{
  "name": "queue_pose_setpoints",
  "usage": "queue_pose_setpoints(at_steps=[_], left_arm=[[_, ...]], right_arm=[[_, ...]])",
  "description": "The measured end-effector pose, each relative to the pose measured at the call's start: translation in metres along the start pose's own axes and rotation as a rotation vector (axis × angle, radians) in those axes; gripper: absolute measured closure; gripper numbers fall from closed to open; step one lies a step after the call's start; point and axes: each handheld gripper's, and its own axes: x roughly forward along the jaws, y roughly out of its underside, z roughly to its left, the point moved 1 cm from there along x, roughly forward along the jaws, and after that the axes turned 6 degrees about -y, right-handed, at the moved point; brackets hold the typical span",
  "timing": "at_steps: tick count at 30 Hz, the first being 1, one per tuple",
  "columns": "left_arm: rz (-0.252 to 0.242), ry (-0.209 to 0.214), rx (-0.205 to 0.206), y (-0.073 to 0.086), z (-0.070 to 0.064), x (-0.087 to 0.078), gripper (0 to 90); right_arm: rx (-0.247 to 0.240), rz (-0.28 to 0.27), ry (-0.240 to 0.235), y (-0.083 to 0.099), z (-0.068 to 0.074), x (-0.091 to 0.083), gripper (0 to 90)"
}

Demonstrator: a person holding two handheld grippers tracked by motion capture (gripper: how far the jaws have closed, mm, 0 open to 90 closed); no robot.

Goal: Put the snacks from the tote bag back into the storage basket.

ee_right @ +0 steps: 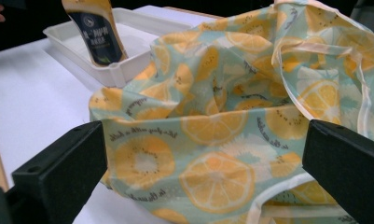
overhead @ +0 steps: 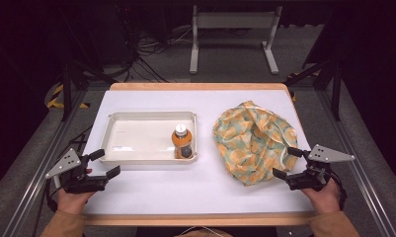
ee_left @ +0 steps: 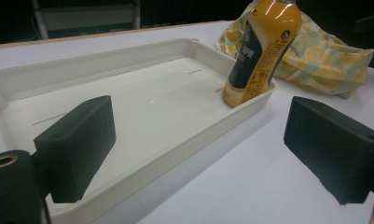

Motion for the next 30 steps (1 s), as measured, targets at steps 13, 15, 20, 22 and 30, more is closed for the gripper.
queue_pose_setpoints(at_steps=[13,15,20,22,30], left_arm=[[0.085,-0.056,0.026,0.035,0.007,0.005,8.5],[0.09,-0.056,0.027,0.035,0.007,0.006,8.6],[0.082,-0.051,0.0,0.035,0.009,0.005,8.3],[0.084,-0.051,-0.001,0.035,0.009,0.005,8.3],[0.09,-0.053,-0.011,0.035,0.01,0.006,8.3]], right_arm=[[-0.044,-0.026,0.049,0.018,-0.002,0.004,0.2],[-0.036,-0.021,0.051,0.02,-0.003,0.005,0.1],[-0.024,-0.026,0.05,0.023,-0.005,0.007,0.1],[-0.032,-0.025,0.057,0.023,-0.004,0.008,0.1],[-0.037,-0.02,0.047,0.024,-0.003,0.011,0.1]])
